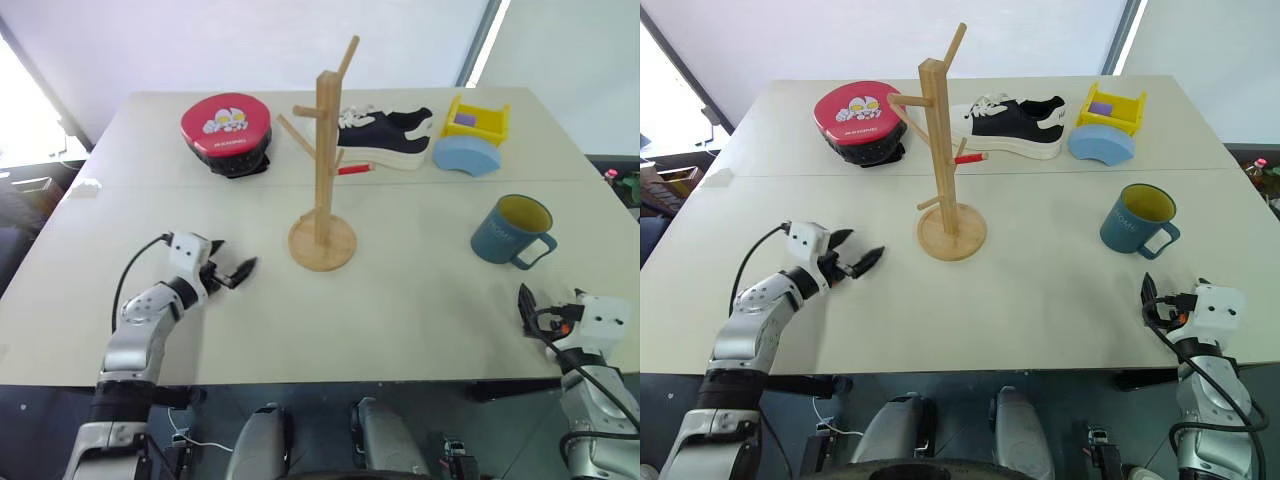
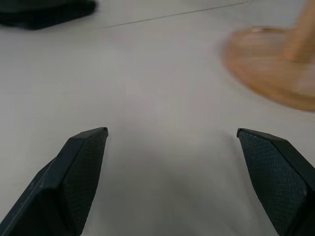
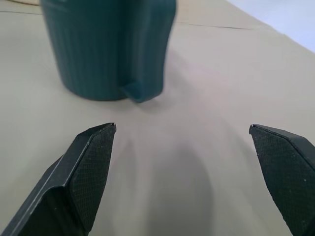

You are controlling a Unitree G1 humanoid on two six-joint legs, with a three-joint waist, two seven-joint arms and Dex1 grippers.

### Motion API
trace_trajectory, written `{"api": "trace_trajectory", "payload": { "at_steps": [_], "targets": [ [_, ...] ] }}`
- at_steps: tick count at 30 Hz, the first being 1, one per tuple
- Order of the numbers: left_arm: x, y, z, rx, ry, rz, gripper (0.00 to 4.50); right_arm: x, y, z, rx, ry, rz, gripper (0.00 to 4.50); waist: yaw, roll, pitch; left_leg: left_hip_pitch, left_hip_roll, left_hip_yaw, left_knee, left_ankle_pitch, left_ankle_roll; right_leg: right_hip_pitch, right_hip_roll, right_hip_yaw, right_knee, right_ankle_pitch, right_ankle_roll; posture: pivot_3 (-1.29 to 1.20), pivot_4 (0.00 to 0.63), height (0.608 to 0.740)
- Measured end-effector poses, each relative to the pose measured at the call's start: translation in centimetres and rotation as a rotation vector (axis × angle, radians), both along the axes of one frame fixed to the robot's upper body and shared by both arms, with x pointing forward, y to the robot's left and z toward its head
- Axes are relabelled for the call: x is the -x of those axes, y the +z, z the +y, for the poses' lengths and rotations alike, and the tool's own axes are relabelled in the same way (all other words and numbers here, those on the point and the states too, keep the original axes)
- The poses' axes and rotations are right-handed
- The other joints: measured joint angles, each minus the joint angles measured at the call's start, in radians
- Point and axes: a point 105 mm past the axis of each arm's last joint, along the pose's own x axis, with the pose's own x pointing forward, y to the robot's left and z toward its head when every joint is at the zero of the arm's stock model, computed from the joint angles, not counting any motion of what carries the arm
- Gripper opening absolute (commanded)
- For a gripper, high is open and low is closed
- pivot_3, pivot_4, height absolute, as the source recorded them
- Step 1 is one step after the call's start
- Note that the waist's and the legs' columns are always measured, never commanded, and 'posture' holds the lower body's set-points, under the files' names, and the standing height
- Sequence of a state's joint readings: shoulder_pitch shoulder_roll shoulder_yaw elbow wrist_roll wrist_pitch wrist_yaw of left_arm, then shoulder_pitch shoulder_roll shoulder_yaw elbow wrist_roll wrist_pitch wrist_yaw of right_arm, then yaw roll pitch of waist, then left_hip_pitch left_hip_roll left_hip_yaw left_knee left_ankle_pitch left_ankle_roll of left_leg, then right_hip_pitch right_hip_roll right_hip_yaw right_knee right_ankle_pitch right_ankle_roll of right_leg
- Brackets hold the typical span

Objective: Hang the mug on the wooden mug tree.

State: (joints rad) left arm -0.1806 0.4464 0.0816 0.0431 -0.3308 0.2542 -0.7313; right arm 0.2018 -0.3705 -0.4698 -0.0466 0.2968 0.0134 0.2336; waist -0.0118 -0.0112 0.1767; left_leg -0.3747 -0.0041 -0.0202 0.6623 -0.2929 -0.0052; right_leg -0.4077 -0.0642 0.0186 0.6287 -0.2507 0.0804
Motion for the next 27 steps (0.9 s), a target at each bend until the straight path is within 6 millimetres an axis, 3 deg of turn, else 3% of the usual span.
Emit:
{"api": "trace_trajectory", "payload": {
  "at_steps": [5, 10, 13, 20, 27],
  "targets": [
    [5.3, 2.4, -4.9, 0.038, -0.449, 0.026, 4.5, -0.1, 0.4, 0.6, 0.0, 0.015, -0.018, 4.46, 0.002, 0.002, -0.001, -0.001, 0.001, 0.0, 0.0, 0.0, 0.0, 0.0, -0.001, 0.0, -0.002, -0.001, -0.001, 0.0, 0.15, 0.735],
    [7.2, 4.6, -9.0, 0.036, -0.682, -0.007, 4.5, -1.2, 1.0, 1.4, -0.02, 0.013, -0.059, 4.46, 0.001, 0.003, -0.001, -0.001, 0.0, 0.0, 0.0, 0.0, 0.0, 0.0, -0.001, 0.0, -0.002, -0.001, -0.001, 0.0, 0.15, 0.735],
    [7.6, 4.8, -11.0, 0.007, -0.766, -0.034, 4.5, -2.3, 1.5, 1.4, -0.02, -0.012, -0.088, 4.46, -0.001, 0.003, -0.001, -0.001, 0.0, 0.001, 0.0, 0.0, 0.0, 0.0, 0.001, 0.0, -0.002, -0.001, -0.001, 0.0, 0.15, 0.735],
    [7.6, 6.4, -13.0, 0.03, -0.812, -0.109, 4.5, -3.7, 1.0, 0.4, -0.001, -0.097, -0.088, 4.46, 0.0, 0.003, -0.001, 0.0, -0.001, 0.001, 0.0, 0.0, 0.0, 0.0, 0.003, 0.0, -0.002, -0.001, -0.001, 0.0, 0.15, 0.735],
    [7.5, 6.6, -13.1, 0.035, -0.799, -0.118, 4.5, -4.1, 0.3, -0.3, 0.006, -0.146, -0.084, 4.46, -0.001, 0.003, -0.001, 0.0, 0.0, 0.001, 0.0, 0.0, 0.0, 0.001, 0.006, 0.001, -0.001, -0.001, -0.001, 0.0, 0.15, 0.735]
  ]
}}
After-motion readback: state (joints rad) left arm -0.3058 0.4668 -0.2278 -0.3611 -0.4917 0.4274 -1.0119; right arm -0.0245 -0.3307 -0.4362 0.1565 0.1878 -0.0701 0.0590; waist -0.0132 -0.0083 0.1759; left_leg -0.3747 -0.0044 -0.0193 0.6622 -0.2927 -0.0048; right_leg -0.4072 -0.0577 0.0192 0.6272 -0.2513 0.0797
